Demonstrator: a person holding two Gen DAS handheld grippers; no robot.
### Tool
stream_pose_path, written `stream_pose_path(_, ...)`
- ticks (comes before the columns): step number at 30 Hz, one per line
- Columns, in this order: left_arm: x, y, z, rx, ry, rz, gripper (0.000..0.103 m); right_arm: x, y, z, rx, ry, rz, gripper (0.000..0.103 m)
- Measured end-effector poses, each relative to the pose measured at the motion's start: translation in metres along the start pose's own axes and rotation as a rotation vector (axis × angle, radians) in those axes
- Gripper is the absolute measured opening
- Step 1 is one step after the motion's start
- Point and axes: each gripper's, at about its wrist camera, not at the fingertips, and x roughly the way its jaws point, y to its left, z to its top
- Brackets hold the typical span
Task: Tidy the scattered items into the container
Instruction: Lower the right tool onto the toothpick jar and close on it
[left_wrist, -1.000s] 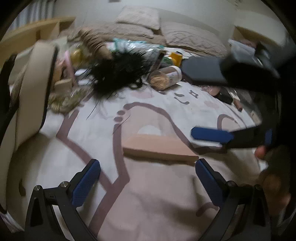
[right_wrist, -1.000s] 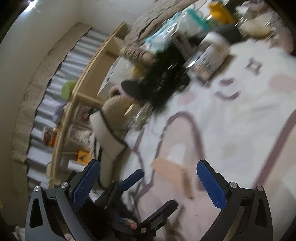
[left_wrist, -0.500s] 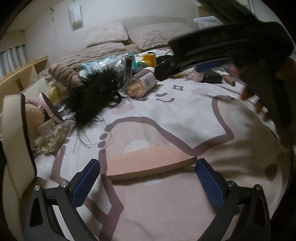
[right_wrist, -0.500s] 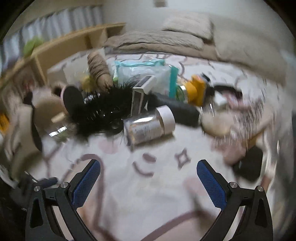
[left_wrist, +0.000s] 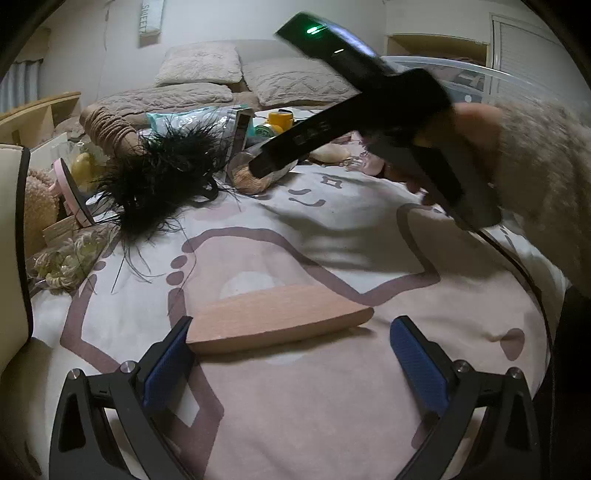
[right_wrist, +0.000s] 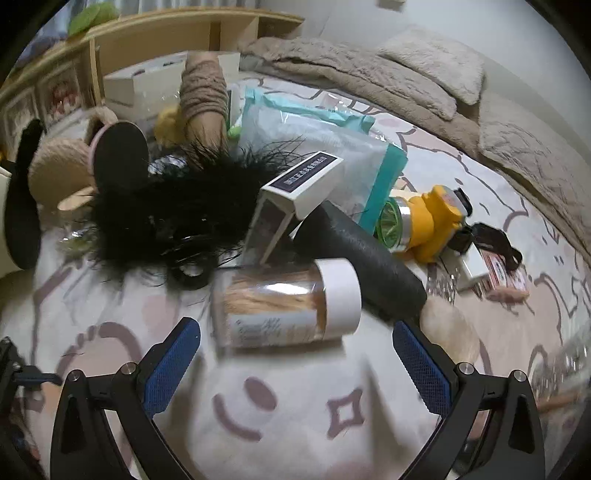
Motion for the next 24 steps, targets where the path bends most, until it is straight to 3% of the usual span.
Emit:
stream_pose_path(7,0.002,-0.001,0.003,-0.014,0.009,0.002,0.103,0.016,0.002,0.008,-0.033,0.002,-0.008,0.103)
stream_pose_path(15,0.004,0.003,0.002,-0.044,0.013,0.025,0.103,0.03,-0.002,0.001,0.057,0.005,-0.026,0.103)
stream_pose_path(19,0.003,0.003,0.002,-0.058,0.01,0.035,0.103,0.025,0.001,-0.002,0.054,-0.037,-0.043,0.103)
stream_pose_path(20,0.002,0.003,0.002,-0.062,0.009,0.037,0.103,0.023,0.002,-0.004,0.05,-0.051,-0.041,0.101)
stream_pose_path(22,0.002,0.002,0.001,-0.07,0.006,0.042,0.103,0.02,0.006,-0.007,0.038,-0.074,-0.027,0.087)
stream_pose_path(24,0.001,0.002,0.001,-0.078,0.005,0.048,0.103,0.017,0.011,-0.01,0.02,-0.095,-0.044,0.085)
